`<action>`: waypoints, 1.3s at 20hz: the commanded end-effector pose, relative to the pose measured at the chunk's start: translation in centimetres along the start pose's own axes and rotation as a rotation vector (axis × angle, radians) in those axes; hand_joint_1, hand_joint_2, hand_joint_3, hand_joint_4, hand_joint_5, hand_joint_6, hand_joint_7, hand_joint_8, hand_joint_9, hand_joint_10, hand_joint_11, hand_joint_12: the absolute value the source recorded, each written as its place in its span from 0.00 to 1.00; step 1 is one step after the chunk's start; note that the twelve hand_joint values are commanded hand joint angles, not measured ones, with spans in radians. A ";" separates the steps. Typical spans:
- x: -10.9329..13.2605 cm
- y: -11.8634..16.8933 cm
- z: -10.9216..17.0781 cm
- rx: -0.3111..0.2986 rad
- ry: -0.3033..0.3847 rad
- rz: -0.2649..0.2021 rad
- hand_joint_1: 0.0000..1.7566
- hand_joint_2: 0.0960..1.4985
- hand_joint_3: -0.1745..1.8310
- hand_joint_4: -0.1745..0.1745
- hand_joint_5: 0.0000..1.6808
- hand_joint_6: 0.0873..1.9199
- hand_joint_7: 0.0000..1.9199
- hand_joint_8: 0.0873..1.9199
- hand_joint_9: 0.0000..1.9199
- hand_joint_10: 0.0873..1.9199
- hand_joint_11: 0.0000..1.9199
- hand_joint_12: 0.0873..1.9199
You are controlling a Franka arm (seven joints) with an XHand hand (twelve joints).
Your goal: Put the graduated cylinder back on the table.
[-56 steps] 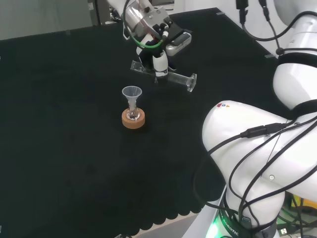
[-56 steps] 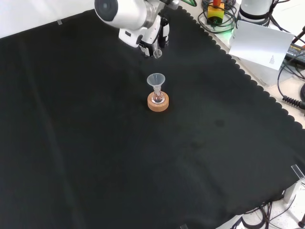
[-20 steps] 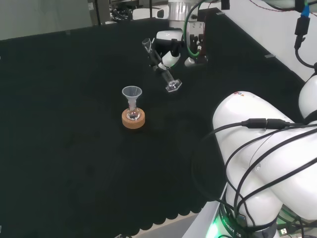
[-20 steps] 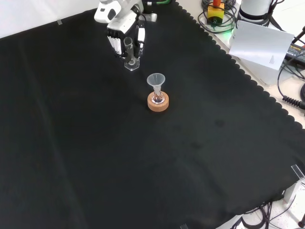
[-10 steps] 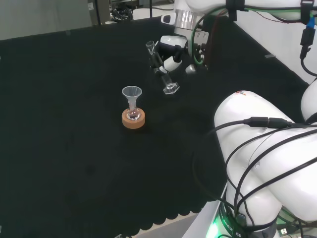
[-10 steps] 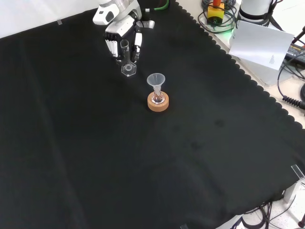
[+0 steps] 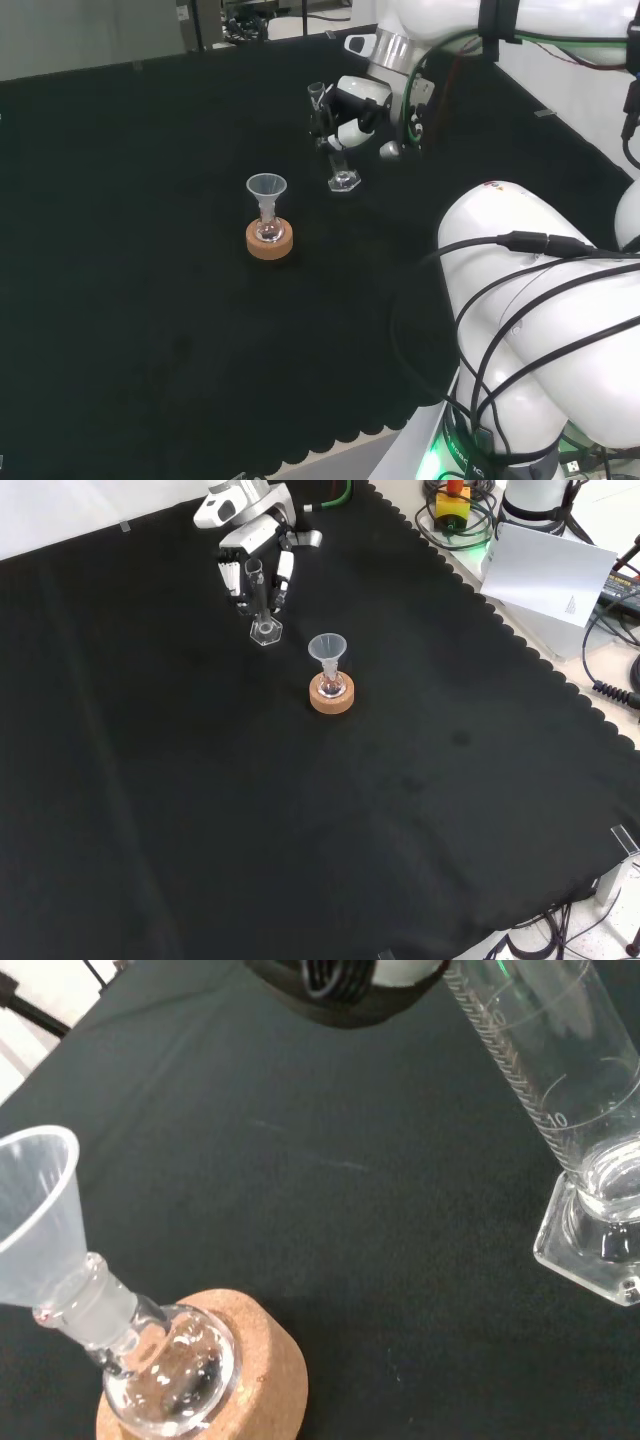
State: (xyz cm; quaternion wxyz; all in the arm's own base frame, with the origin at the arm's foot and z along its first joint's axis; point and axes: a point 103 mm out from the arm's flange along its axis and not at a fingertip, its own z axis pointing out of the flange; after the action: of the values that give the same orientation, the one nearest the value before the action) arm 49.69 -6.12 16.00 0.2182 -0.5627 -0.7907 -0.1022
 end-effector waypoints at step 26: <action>-3.2 -0.6 4.1 -0.151 0.136 0.043 0.74 0.65 0.09 0.00 0.71 0.30 0.65 0.28 0.85 0.00 0.70 0.30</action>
State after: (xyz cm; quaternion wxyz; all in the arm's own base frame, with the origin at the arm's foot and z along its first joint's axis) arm 49.11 -7.28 11.07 0.2300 -0.5860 -0.7533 -0.1904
